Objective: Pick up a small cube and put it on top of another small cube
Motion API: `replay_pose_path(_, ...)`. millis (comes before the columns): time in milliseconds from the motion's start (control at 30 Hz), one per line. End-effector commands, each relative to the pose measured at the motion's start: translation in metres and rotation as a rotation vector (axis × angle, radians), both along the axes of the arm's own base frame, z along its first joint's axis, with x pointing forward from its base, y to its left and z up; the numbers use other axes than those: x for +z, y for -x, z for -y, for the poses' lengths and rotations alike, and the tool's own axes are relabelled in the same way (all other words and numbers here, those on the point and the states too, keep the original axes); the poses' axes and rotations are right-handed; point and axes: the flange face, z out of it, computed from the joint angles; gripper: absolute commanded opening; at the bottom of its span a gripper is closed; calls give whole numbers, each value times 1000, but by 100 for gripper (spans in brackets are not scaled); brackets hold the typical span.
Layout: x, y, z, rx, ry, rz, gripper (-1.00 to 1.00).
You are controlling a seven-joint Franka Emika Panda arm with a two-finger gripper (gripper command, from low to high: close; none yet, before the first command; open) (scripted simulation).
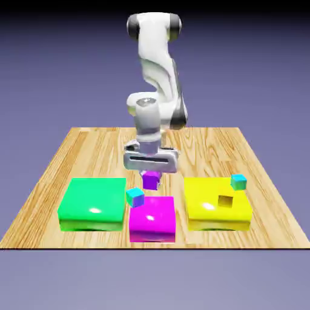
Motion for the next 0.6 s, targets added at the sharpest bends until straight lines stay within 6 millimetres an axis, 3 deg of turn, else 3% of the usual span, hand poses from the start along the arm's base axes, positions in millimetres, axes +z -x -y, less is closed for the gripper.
replay_pose_path(0,7,-5,6,-41,-1,-17,-100)
replay_pose_path(167,46,-24,39,-248,-5,-101,-100)
replay_pose_path(200,44,-23,44,-292,-3,-128,-100)
replay_pose_path(267,38,-19,46,-316,-1,-148,-100)
replay_pose_path(433,-32,-16,43,-316,-1,-148,-100)
replay_pose_path(467,-32,-16,43,-316,-1,-148,100)
replay_pose_path(500,-32,-16,43,-316,-1,-148,100)
replay_pose_path(567,-3,-19,45,-317,0,-148,100)
